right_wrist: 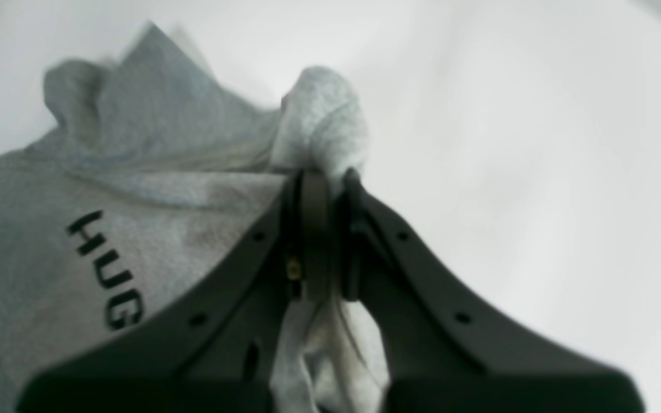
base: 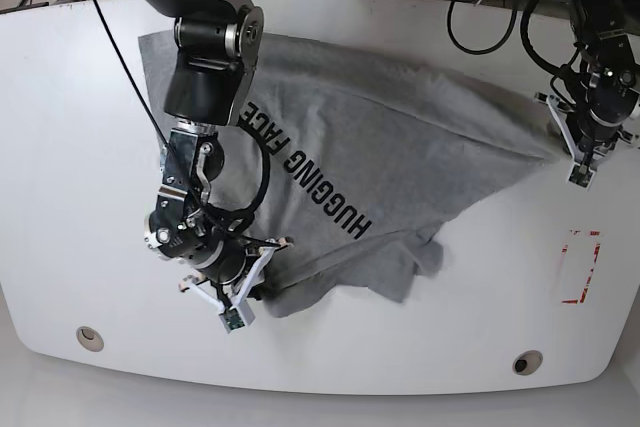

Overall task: Layout the t-shirt on the table in an organized manner, then fold the t-shirt properly
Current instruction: 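Lift the shirt with both grippers and swing it across the table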

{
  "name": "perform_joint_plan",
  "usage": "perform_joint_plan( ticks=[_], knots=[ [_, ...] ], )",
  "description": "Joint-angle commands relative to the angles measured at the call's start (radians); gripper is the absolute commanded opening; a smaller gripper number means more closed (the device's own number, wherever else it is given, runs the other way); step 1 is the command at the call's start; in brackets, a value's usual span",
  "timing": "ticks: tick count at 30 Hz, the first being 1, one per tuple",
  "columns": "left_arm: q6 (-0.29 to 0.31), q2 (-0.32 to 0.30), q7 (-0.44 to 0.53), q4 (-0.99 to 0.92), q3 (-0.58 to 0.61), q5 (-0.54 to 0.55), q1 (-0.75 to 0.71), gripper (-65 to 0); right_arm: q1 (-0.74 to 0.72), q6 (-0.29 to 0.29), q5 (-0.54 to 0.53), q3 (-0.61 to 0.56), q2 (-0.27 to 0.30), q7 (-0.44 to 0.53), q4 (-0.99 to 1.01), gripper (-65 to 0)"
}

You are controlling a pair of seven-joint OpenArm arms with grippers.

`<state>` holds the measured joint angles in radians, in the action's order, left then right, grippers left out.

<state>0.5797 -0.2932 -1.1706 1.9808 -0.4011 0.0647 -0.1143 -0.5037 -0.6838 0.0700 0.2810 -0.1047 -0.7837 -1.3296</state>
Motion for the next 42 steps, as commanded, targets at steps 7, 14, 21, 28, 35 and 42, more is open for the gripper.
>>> perform_joint_plan(
  ticks=[7,14,21,28,35,42],
  knots=[
    [-0.007,-0.007,-0.042,0.021,0.054,-0.012,0.258,-65.0,-0.157,-0.006,-0.022,-0.001,0.033,-0.064,-0.133,-65.0],
    [-0.007,-0.013,-0.137,0.021,0.083,-0.012,0.531,-65.0,-0.319,-0.014,-0.023,-0.001,0.089,-0.084,-0.118,-65.0],
    [-0.007,-0.013,-0.191,0.019,0.107,-0.012,0.827,-65.0,-0.533,-0.014,-0.022,-0.001,0.152,-0.162,-0.069,-65.0],
    [-0.008,-0.013,-0.226,0.019,0.172,-0.012,1.06,-65.0,-0.701,-0.014,-0.022,-0.001,0.201,-0.253,-0.07,-65.0],
    [-0.008,-0.013,-0.226,0.018,0.204,-0.009,1.142,-65.0,-0.74,-0.014,-0.019,0.002,0.219,-0.351,-0.166,-65.0],
    [-0.004,-0.013,-0.226,0.019,0.205,-0.007,1.086,-65.0,-0.577,-0.014,-0.012,0.004,0.219,-0.408,-0.362,-65.0]
  ],
)
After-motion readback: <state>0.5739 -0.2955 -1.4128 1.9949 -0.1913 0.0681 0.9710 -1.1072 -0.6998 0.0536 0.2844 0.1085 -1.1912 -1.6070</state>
